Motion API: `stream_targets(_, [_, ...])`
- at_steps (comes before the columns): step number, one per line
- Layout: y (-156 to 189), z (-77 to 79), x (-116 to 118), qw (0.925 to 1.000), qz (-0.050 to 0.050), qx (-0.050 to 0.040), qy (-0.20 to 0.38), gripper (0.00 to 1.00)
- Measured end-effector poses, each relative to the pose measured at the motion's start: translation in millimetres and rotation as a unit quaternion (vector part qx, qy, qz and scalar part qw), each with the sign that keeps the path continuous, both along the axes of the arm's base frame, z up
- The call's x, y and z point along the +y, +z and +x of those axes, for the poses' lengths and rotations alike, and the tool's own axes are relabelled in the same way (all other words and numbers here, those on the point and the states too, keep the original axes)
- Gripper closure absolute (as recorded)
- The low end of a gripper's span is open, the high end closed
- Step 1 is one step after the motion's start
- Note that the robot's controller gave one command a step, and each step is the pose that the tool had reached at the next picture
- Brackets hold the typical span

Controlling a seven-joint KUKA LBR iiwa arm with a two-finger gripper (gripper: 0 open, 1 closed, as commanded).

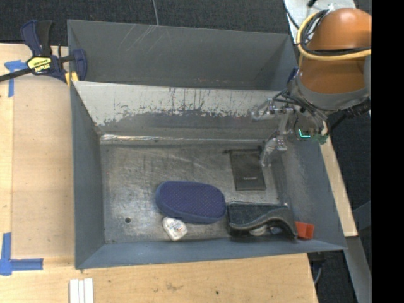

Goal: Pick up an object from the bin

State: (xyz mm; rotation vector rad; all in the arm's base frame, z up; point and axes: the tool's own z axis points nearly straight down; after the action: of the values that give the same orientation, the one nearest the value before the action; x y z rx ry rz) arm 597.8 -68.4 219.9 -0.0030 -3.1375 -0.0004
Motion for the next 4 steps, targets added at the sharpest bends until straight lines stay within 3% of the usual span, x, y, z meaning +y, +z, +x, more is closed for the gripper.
stream_targets(1, [-137.7,-33.7,-21.8,0.9999,0.000,0.0009,-0.010,0.00])
stream_targets(2, [-132.9,-30.5,-21.3,1.0000,-0.001,-0.0038,-0.008,1.00])
stream_targets(3, [-132.9,-30.5,-21.2,1.0000,-0.001,-0.0038,-0.008,0.00])
stream_targets(4, [-132.9,-30.5,-21.1,1.0000,-0.001,-0.0038,-0.008,1.00])
